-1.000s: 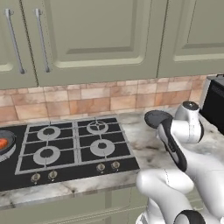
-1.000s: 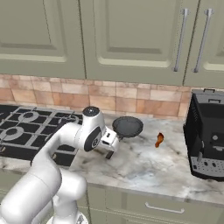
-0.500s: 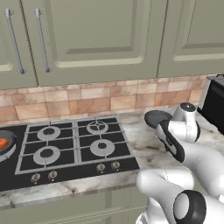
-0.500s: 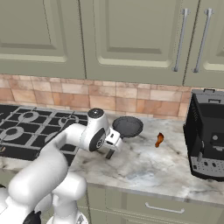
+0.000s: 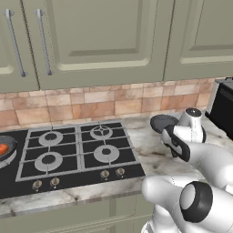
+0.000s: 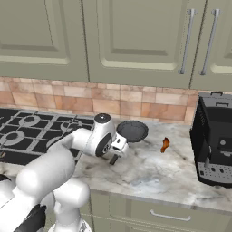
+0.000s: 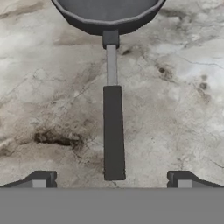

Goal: Place both pans onto different burners. Then place the squash and the chicken drumstick on different pans.

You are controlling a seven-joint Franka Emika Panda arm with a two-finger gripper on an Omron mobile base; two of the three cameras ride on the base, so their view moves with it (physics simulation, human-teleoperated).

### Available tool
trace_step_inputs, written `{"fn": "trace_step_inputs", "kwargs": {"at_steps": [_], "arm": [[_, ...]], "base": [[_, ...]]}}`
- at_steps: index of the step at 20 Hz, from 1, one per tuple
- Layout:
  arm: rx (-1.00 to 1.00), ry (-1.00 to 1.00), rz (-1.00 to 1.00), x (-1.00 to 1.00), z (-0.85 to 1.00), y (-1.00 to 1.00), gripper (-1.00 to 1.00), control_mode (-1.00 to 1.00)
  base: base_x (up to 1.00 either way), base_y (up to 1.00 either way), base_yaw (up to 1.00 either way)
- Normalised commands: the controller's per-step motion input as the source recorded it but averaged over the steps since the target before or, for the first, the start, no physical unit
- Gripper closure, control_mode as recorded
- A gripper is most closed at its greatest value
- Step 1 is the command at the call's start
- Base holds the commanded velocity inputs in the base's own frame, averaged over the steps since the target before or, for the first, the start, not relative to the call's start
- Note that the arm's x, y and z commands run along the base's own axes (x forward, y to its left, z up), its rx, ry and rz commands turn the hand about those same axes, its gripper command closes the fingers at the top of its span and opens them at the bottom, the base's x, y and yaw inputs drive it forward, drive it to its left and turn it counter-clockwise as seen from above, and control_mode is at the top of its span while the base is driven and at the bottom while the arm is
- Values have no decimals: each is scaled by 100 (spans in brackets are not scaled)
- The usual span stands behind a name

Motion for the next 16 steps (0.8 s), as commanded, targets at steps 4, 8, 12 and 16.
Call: {"fn": "trace_step_inputs", "kwargs": {"at_steps": [4,8,12,16], "arm": [[0,0,0,9,-24,-3,-100,-100],[0,0,0,6,-25,-10,-100,-100],[0,0,0,4,-26,-10,-100,-100],[0,0,0,3,-26,-7,-100,-100]], "base": [[0,0,0],[0,0,0],[0,0,0],[0,0,0]]}}
